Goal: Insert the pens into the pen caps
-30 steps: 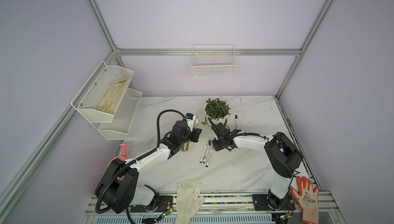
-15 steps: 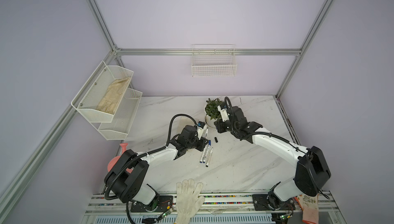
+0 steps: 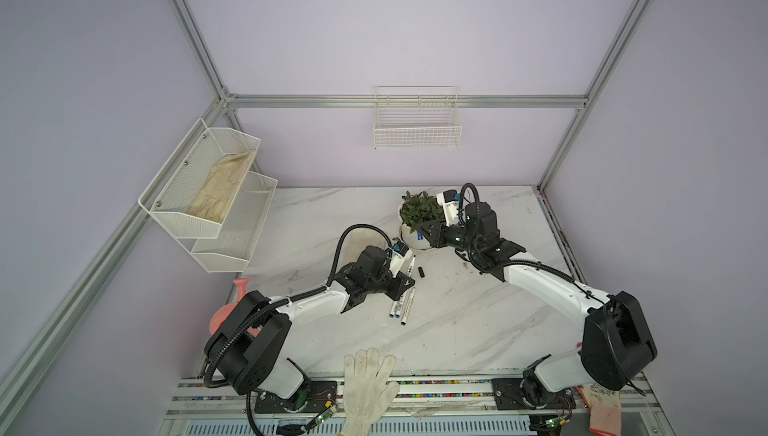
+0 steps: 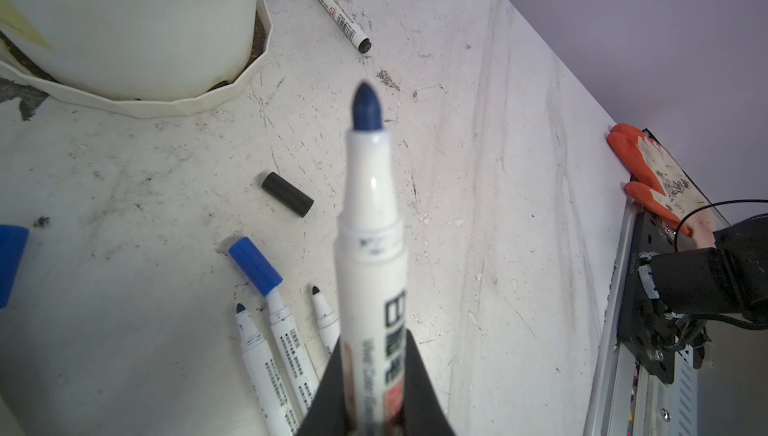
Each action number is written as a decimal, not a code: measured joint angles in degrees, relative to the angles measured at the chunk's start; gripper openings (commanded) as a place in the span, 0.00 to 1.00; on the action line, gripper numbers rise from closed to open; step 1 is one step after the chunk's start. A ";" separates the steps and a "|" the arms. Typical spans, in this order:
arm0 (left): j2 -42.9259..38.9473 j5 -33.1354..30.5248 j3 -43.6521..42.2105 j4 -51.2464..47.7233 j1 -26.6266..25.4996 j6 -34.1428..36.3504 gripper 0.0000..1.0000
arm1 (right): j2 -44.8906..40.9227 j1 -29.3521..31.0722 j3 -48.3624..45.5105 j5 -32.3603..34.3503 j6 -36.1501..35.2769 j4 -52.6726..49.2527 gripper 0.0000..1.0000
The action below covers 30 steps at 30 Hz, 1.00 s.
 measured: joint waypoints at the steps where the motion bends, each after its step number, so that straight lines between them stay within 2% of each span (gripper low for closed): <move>1: -0.11 0.13 0.00 0.28 -0.04 0.00 0.00 | 0.02 0.00 0.02 -0.68 -0.31 -0.04 0.00; 7: -0.44 0.92 0.31 2.75 -0.04 -0.11 0.00 | 0.94 0.02 0.02 -2.97 -2.32 -1.14 0.00; 30: -0.44 1.05 0.31 6.27 -0.04 -1.40 0.00 | 1.27 0.02 -0.50 -4.70 -3.96 -2.40 0.00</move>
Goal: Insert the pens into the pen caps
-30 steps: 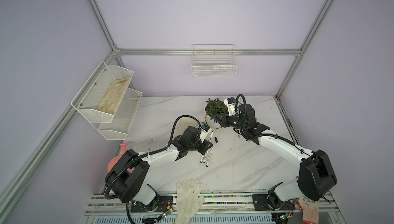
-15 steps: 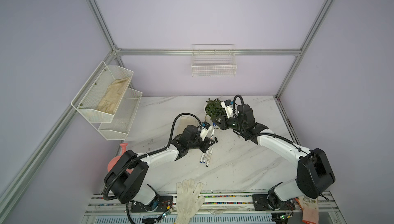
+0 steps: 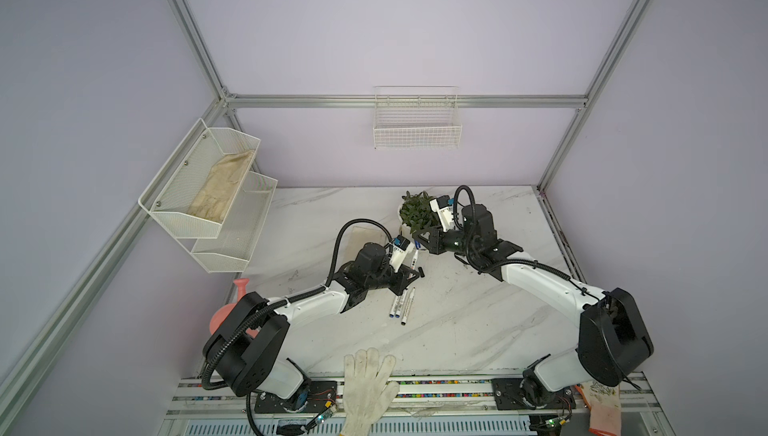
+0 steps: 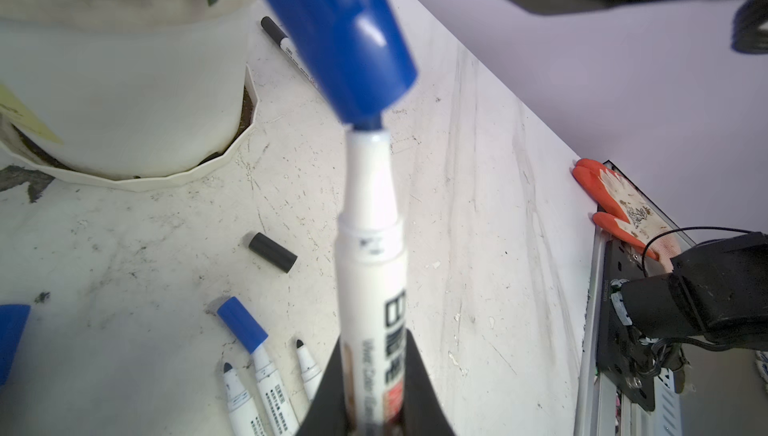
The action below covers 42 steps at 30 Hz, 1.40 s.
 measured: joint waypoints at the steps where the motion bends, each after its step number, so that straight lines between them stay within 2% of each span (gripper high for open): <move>1: 0.00 -0.02 0.00 0.00 0.00 -0.15 0.00 | 0.00 0.00 -0.07 -0.02 -0.11 0.02 0.00; 7: 0.35 0.24 0.00 1.20 -0.04 -2.19 0.00 | -0.02 -0.09 -0.33 -0.68 -0.50 0.31 0.00; 15: 2.58 3.17 0.07 8.55 1.49 -7.48 0.00 | -1.40 -0.61 -0.83 -1.77 -0.98 0.07 0.00; 22: 2.93 5.14 0.22 9.22 2.03 -7.58 0.00 | -1.79 -0.98 -0.68 -2.75 -2.19 -0.87 0.00; 31: 2.84 4.50 0.22 8.81 2.16 -2.51 0.00 | -1.73 -1.07 1.97 -3.43 -6.49 -6.60 0.00; 42: -2.29 -2.03 0.22 7.54 2.19 4.52 0.00 | -1.53 -0.92 5.33 -5.73 -7.48 -7.82 0.00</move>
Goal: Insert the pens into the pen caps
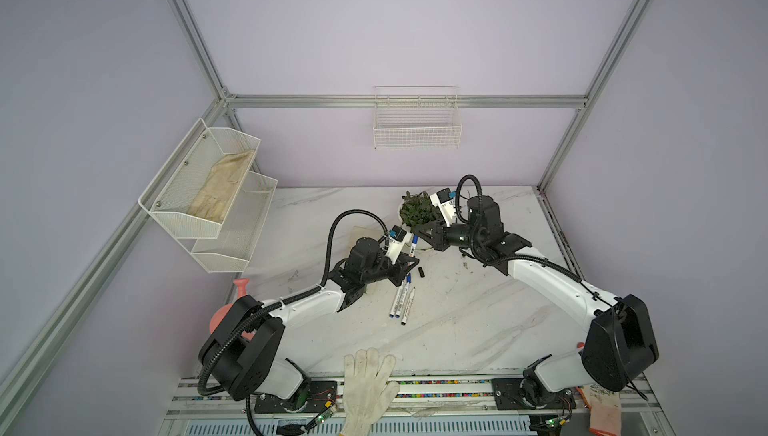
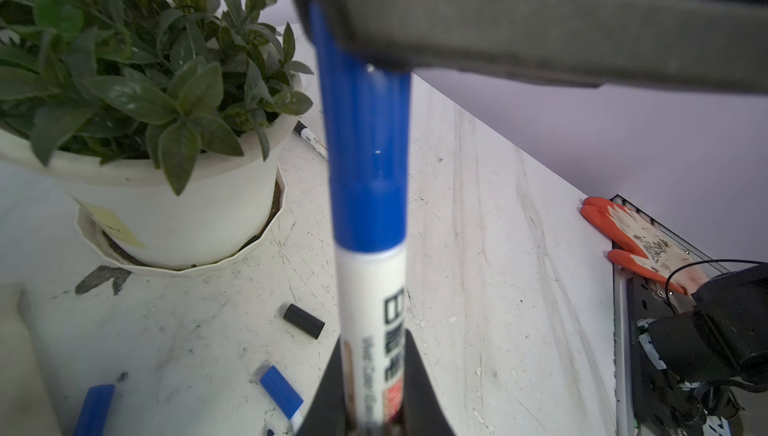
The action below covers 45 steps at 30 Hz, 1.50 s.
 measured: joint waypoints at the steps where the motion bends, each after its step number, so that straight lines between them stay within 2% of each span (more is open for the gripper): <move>1: -0.24 -0.50 0.00 -0.07 -0.02 0.59 0.00 | 0.00 0.00 0.15 -0.20 -0.02 0.02 0.00; 7: -0.39 -2.47 0.00 -0.26 -0.09 2.21 0.00 | 1.25 0.00 1.75 -0.76 -1.79 -1.36 0.00; 12: -0.35 -2.25 -0.09 0.63 0.26 -3.37 0.00 | 2.49 0.85 2.51 0.85 -2.97 -0.79 0.00; 15: 0.20 2.27 -0.07 3.32 1.68 -8.61 0.00 | 2.40 1.36 2.64 2.38 -3.34 0.70 0.00; 20: 3.50 13.92 -0.02 12.44 4.76 -17.44 0.00 | 1.53 1.57 2.62 4.33 -3.52 2.56 0.00; 25: 4.55 18.27 0.00 15.43 5.86 -19.85 0.00 | 1.11 1.57 2.62 4.37 -3.80 2.54 0.00; 28: 4.31 16.87 0.00 14.08 5.86 -17.97 0.00 | 1.01 1.77 2.58 4.81 -4.68 2.10 0.00; 36: -0.59 4.72 -0.02 4.70 5.55 -5.20 0.00 | 1.31 4.70 2.54 11.54 -7.23 2.12 0.00; 45: -0.90 -4.50 -0.02 -1.70 4.28 8.13 0.00 | 2.93 5.66 2.49 13.05 -8.50 0.50 0.00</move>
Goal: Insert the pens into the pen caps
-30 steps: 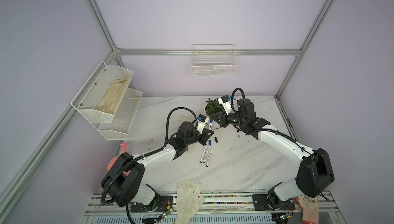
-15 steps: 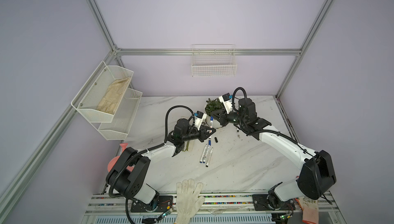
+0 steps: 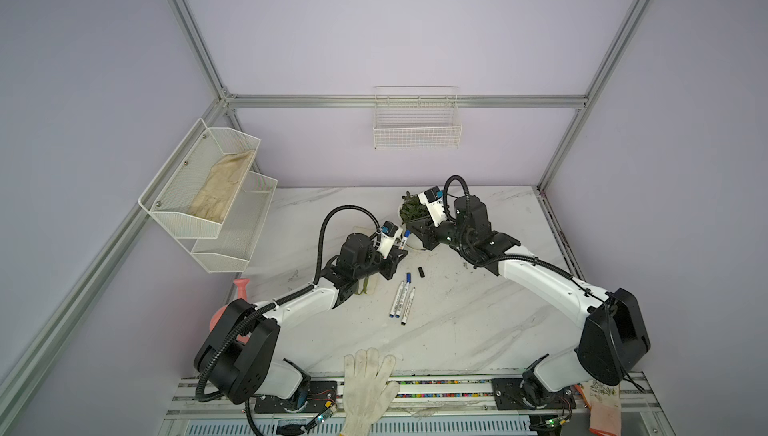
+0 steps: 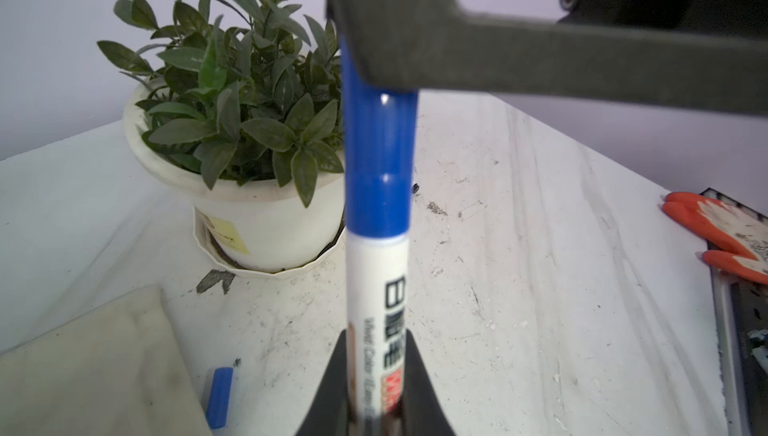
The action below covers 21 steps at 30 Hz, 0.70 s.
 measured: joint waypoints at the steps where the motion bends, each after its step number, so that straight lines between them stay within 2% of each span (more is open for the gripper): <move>1: 0.00 -1.01 0.00 -0.61 -0.13 0.90 0.00 | 0.26 0.24 0.00 0.33 -0.11 -0.13 0.00; 5: 0.00 -2.86 0.00 -1.11 -0.15 2.29 0.00 | 1.14 0.46 0.24 0.83 -0.28 -0.13 0.00; 9: 0.00 -2.78 0.00 0.72 0.22 0.57 0.00 | 1.77 0.48 1.40 0.74 -1.01 -0.15 0.00; 16: 0.00 5.09 0.00 5.57 2.86 -8.55 0.00 | 2.23 0.83 3.17 0.92 -1.99 1.70 0.00; 21: 0.02 5.66 0.02 6.56 3.26 -9.81 0.00 | 2.51 1.09 3.67 1.64 -2.62 2.08 0.00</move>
